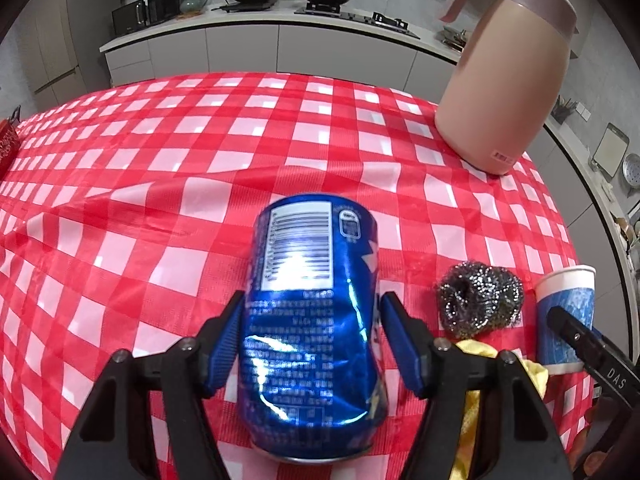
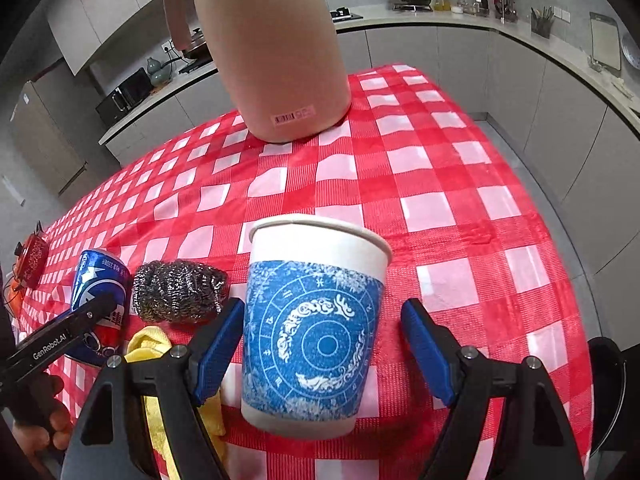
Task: Collect trash
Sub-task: 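Grasp the blue crushed can with the left gripper while the right grasps the blue-and-white paper cup, then carry the can and paper cup over the black bin and open both grippers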
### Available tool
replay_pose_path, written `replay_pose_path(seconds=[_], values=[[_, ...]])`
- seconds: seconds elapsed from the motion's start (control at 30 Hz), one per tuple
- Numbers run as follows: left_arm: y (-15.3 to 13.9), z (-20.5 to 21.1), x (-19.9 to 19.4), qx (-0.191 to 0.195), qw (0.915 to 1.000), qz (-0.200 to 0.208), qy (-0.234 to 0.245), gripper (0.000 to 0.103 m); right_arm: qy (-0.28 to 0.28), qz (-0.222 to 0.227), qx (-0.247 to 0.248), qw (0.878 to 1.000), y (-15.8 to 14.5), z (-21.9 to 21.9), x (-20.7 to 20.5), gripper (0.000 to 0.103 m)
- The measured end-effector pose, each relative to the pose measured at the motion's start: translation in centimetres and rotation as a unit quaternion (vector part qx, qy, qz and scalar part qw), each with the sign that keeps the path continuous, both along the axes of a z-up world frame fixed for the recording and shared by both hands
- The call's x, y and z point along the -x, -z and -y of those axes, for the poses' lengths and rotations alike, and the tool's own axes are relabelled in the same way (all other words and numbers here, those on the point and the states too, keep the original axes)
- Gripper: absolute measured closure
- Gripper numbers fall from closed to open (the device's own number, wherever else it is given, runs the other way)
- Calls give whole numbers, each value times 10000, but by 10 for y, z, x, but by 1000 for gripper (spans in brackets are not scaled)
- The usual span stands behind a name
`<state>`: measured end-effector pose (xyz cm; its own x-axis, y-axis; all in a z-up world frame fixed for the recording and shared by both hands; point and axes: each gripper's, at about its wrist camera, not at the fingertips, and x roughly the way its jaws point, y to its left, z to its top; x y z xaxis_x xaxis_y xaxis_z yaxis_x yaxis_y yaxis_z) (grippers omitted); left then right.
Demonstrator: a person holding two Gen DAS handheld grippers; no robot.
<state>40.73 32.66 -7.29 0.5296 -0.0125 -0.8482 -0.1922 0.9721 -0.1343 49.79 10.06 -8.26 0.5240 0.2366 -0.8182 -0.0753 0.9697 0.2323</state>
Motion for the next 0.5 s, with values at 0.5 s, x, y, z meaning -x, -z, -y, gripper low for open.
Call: replay_pose_path(seconds=[0.5], values=[[-16,-4,16,219,9990,392,-11,37,-93,260,-135,9995,-10,0,8,40]])
